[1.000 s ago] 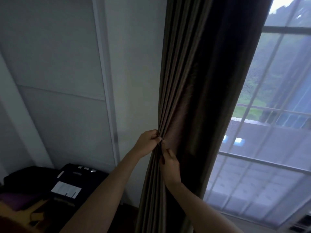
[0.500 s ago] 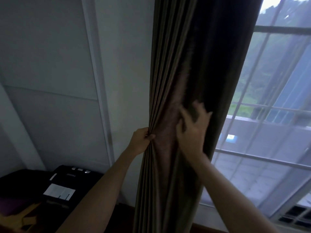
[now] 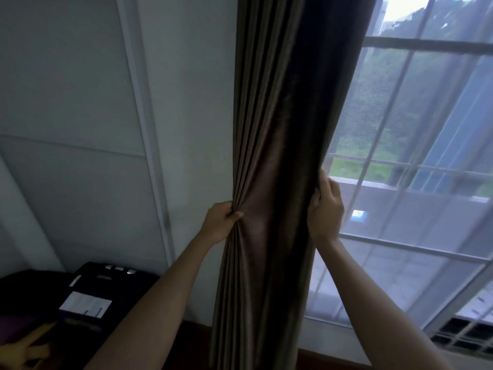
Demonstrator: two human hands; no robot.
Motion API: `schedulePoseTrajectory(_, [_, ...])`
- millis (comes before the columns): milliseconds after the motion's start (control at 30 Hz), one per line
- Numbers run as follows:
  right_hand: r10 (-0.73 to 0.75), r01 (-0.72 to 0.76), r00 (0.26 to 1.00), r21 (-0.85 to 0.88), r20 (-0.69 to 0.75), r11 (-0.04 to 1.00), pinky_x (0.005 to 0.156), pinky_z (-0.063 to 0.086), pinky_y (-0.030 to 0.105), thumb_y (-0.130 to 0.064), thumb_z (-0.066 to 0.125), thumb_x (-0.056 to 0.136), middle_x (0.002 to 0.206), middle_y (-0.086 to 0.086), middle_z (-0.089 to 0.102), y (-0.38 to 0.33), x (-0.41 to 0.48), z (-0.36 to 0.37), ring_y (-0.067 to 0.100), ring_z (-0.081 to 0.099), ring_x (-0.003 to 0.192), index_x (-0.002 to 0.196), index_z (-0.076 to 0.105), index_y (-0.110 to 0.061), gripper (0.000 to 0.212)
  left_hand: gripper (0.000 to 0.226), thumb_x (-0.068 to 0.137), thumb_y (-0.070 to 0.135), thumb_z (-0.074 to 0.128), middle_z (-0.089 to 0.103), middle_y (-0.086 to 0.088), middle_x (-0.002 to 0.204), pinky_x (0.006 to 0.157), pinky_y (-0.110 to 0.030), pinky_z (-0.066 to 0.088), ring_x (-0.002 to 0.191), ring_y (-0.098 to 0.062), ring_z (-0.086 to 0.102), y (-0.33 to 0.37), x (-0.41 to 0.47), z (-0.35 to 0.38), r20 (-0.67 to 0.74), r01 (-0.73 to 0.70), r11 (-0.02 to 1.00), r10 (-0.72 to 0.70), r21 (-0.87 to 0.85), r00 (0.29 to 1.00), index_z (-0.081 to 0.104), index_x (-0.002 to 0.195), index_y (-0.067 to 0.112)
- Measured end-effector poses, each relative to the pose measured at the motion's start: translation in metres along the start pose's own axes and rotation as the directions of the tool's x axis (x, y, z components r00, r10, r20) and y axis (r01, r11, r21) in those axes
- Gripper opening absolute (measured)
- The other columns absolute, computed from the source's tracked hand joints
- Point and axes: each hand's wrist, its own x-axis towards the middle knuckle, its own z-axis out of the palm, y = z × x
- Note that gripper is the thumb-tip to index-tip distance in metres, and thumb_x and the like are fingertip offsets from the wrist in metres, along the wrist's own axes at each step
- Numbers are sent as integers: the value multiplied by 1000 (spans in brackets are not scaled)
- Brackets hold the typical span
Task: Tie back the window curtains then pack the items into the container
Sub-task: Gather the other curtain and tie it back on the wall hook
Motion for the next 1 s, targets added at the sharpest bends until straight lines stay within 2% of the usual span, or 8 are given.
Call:
schedulePoseTrajectory(133, [-22, 21, 998, 13, 61, 1000, 78, 41, 26, 9, 43, 84, 108, 13, 58, -9, -17, 6, 31, 59, 96, 146, 44, -18, 67, 13, 90, 13, 62, 73, -4, 91, 65, -13, 46, 79, -11, 66, 2, -1, 2, -2, 15, 1000, -15, -15, 1000, 70, 96, 4])
schedulePoseTrajectory(333, [-26, 21, 984, 26, 176, 999, 67, 39, 27, 17, 47, 77, 97, 11, 57, -17, -54, 25, 29, 56, 84, 146, 43, -16, 77, 18, 91, 8, 61, 74, -6, 100, 85, -26, 51, 93, -16, 69, 4, -5, 4, 32, 53, 989, -49, -135, 998, 69, 106, 3])
schedulePoseTrajectory(533, [10, -36, 965, 93, 262, 995, 70, 44, 26, 16, 52, 78, 93, 7, 57, -23, -90, 39, 23, 55, 82, 144, 46, -12, 72, 19, 91, 6, 60, 73, -8, 103, 78, -15, 49, 92, -15, 68, 8, -9, 5, 36, 67, 984, -62, -166, 997, 69, 108, 2])
schedulePoseTrajectory(600, [21, -59, 944, 107, 328, 993, 69, 50, 28, 12, 54, 81, 94, 5, 58, -25, -102, 43, 23, 57, 80, 145, 45, -17, 71, 18, 91, 7, 60, 73, -10, 103, 79, -19, 51, 91, -15, 68, 9, -9, 5, 39, 69, 986, -64, -154, 997, 69, 106, 2])
schedulePoseTrajectory(667, [17, -75, 918, 130, 396, 989, 68, 55, 35, 8, 54, 85, 92, 1, 55, -24, -115, 47, 20, 56, 77, 148, 39, -25, 73, 18, 91, 10, 61, 73, -9, 101, 86, -30, 54, 92, -17, 69, 8, -9, 6, 38, 79, 987, -74, -141, 997, 69, 106, 2])
schedulePoseTrajectory(733, [15, -90, 905, 158, 425, 983, 68, 56, 38, 5, 53, 87, 89, -1, 52, -25, -123, 50, 20, 56, 75, 149, 36, -30, 74, 17, 91, 12, 62, 74, -7, 98, 89, -38, 54, 91, -17, 69, 7, -10, 7, 40, 89, 986, -84, -142, 996, 69, 104, 5])
schedulePoseTrajectory(867, [-14, -63, 891, 155, 454, 986, 66, 55, 36, 3, 55, 87, 91, -1, 53, -39, -127, 50, 17, 54, 76, 149, 35, -25, 71, 16, 93, 19, 60, 74, -1, 96, 89, -40, 55, 90, -12, 70, 8, -12, 8, 73, 89, 985, -79, -148, 994, 70, 102, 11])
schedulePoseTrajectory(1000, [-26, -23, 873, 93, 486, 995, 55, 48, 33, 7, 57, 85, 85, 2, 52, -42, -138, 49, 17, 50, 71, 150, 24, -26, 80, 16, 94, 15, 57, 73, 2, 98, 92, -38, 54, 93, -10, 69, 12, -16, 8, 92, 88, 979, -72, -185, 993, 70, 103, 14])
